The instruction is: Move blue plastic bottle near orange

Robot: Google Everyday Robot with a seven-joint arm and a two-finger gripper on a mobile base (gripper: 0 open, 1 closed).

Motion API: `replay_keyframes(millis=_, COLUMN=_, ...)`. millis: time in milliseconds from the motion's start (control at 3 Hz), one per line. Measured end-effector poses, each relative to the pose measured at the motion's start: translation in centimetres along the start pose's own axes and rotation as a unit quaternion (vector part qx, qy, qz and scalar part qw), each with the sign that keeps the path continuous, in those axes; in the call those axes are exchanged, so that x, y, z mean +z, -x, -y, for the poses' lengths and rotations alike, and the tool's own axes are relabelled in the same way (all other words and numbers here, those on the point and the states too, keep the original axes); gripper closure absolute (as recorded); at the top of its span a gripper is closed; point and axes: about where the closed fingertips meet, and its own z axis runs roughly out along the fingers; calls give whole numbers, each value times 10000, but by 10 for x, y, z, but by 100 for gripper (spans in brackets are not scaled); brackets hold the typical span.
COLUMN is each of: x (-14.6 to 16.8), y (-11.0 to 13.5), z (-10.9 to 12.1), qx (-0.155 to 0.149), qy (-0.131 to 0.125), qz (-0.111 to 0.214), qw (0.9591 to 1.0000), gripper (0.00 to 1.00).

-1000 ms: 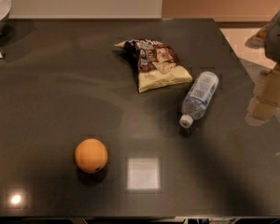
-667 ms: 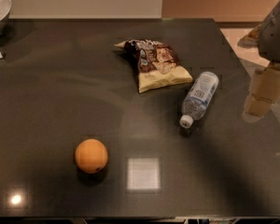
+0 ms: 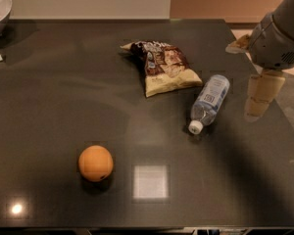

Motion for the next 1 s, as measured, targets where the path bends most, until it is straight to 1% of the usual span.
replay_keyframes(millis=333, x=24, y=5, z=15, qx=-911, qy=-19, qz=164, qw=9957, gripper=0)
replay_keyframes(millis=667, x=43, y=8, z=30, qx=-1853, qy=90, qz=258, qw=9823, gripper=0)
replay_keyframes(millis=1000, x=59, y=8, z=41, qx=-2711, qy=363, qz=207, qw=9616, gripper=0)
